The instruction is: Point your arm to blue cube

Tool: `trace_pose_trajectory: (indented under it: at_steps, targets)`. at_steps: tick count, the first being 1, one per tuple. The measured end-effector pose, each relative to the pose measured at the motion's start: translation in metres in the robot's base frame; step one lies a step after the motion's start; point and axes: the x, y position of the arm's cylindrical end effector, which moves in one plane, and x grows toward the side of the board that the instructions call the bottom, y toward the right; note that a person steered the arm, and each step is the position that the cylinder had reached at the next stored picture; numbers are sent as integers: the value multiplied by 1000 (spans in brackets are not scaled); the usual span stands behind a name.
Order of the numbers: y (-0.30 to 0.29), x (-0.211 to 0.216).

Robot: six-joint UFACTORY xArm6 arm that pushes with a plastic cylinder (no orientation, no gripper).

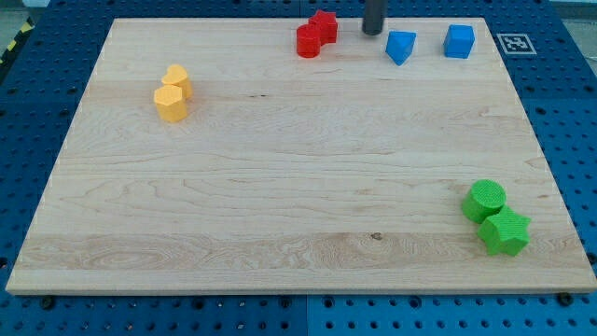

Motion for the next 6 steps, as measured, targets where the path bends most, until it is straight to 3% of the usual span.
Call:
trace_pose_trajectory:
  at_steps: [3,6]
  targets:
    - [93,-5]
    - [91,-1]
